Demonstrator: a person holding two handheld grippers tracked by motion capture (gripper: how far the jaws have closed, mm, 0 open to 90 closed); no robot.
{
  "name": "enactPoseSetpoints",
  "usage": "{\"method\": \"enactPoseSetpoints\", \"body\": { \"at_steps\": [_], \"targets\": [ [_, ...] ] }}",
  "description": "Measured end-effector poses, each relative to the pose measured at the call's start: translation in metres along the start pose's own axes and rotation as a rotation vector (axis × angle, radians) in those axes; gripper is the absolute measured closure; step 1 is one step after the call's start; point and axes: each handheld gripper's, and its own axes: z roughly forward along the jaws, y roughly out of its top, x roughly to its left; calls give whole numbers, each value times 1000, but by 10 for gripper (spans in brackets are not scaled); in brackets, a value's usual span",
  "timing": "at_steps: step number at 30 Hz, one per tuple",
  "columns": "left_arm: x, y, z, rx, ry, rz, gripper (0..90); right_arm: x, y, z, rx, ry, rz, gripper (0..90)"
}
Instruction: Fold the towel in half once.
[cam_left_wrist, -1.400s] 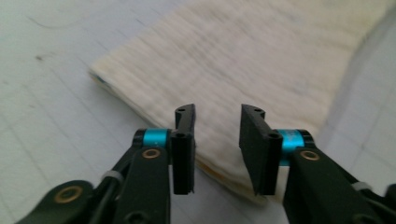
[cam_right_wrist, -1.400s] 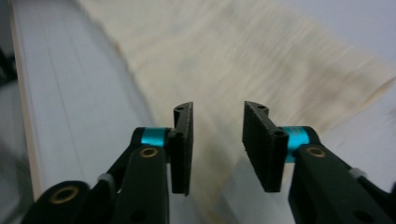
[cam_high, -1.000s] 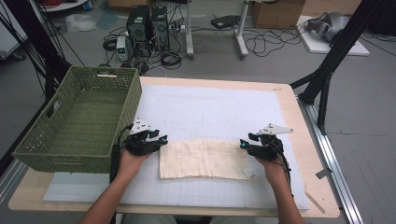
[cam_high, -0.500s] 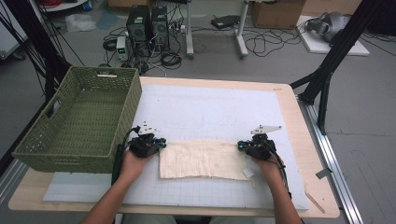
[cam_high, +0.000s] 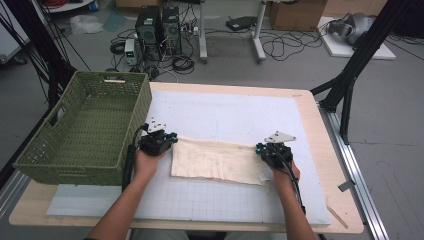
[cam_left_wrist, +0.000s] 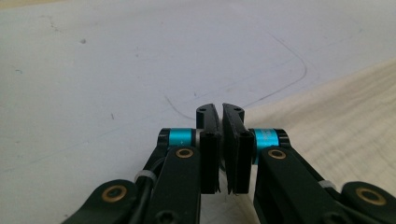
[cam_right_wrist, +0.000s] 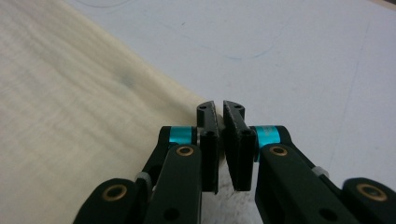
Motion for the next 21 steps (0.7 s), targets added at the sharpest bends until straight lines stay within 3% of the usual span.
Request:
{"method": "enactPoseSetpoints", "body": {
  "at_steps": [3, 6, 7, 8, 10, 13, 16, 18, 21],
  "targets": [
    [1, -2, 4, 23, 20, -24, 845, -1, 6, 6, 1, -14, -6, 852],
    [1, -4, 5, 51, 53, -7, 812, -2, 10, 13, 6, -37, 7, 849],
    [2, -5, 4, 49, 60, -9, 769, -2, 10, 14, 7, -53, 9, 840],
    [4, -5, 2, 39, 63, -40, 683, -3, 10, 15, 7, -55, 15, 816],
    [7, -5, -4, 27, 36, -63, 588, -4, 9, 13, -3, -65, 50, 764],
    [2, -6, -12, 8, -2, -24, 581, -8, 9, 5, -41, -71, 77, 709],
    [-6, -8, -17, -7, -55, -3, 593, -10, 9, -4, -72, -42, 96, 681],
    [-10, -8, -19, 14, -96, 7, 597, -10, 8, -8, -82, -16, 91, 675],
    [-17, -12, -26, -11, -121, 28, 607, -6, 3, -17, -80, -1, 68, 673]
  ]
}}
